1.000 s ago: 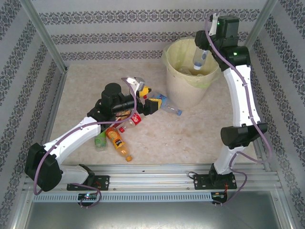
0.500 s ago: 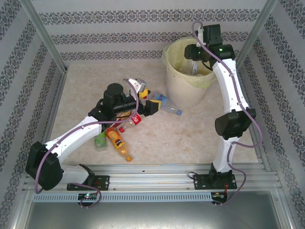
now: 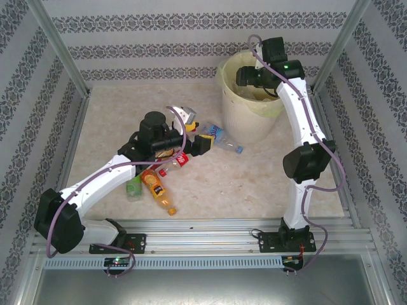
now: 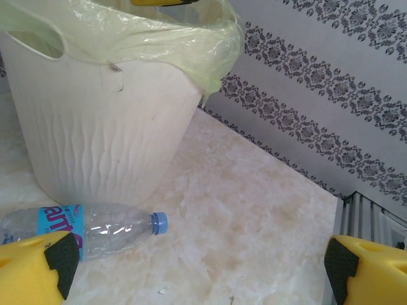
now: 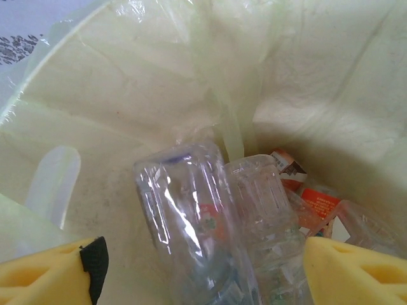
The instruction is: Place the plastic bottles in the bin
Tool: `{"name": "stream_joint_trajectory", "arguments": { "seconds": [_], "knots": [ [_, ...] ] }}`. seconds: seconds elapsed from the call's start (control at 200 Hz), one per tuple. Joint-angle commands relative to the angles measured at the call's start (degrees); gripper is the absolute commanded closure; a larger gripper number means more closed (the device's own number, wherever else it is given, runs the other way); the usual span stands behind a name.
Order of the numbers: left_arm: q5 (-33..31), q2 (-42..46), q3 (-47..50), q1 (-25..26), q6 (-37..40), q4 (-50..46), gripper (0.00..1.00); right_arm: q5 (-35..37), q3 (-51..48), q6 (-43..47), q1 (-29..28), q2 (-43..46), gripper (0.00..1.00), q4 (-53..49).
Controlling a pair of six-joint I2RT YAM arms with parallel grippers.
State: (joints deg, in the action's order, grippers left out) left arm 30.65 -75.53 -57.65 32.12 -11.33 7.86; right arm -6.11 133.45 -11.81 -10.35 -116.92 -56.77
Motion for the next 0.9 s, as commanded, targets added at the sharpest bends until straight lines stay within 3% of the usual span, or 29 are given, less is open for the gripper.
{"name": "stream_joint_trajectory", "arguments": {
  "seconds": [0.0, 0.085, 0.2, 0.485, 0.894],
  "knots": [
    [-1.83, 0.05, -1.40, -0.30, 0.96, -0.48, 0.00, -1.56, -3.02, -1.68, 0.45, 6.20, 0.18, 3.39],
    [-0.30, 0.00, -3.60, -0.22, 1.01, -3.49, 0.00, -1.86, -2.58, -1.19, 0.62, 7.45, 0.17, 2.83],
    [-4.37, 1.11, -3.12, -0.26, 0.70, -5.81, 0.00, -2.57, -7.69, -1.89, 0.64, 11.64, 0.17, 6.72],
    [-17.13, 4.91, -9.09, -0.47, -1.71, -32.50, 0.00, -6.23, -21.83, -2.69, -1.57, 24.01, 0.15, 13.92],
    [-36.83, 10.36, -9.39, -1.54, -20.29, -70.12, 0.00, -10.60, -52.76, -5.75, -12.86, 44.68, 0.11, 24.95]
  ]
}}
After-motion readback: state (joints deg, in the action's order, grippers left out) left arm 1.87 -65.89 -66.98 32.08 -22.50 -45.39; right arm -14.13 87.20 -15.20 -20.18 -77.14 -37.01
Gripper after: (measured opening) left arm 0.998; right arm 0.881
